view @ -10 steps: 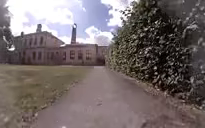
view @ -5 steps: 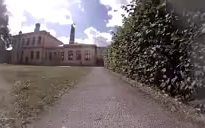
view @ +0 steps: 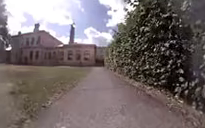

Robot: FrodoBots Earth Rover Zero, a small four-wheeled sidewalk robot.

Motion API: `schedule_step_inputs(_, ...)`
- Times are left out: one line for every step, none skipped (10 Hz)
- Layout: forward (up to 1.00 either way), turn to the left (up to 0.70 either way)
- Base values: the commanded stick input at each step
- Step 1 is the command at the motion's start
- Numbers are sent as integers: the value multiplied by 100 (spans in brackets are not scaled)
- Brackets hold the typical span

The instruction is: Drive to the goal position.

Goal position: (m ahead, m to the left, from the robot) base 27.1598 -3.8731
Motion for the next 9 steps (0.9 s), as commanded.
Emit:
schedule_step_inputs(85,0)
schedule_step_inputs(85,0)
schedule_step_inputs(85,0)
schedule_step_inputs(85,0)
schedule_step_inputs(85,0)
schedule_step_inputs(85,0)
schedule_step_inputs(85,0)
schedule_step_inputs(85,0)
schedule_step_inputs(85,0)
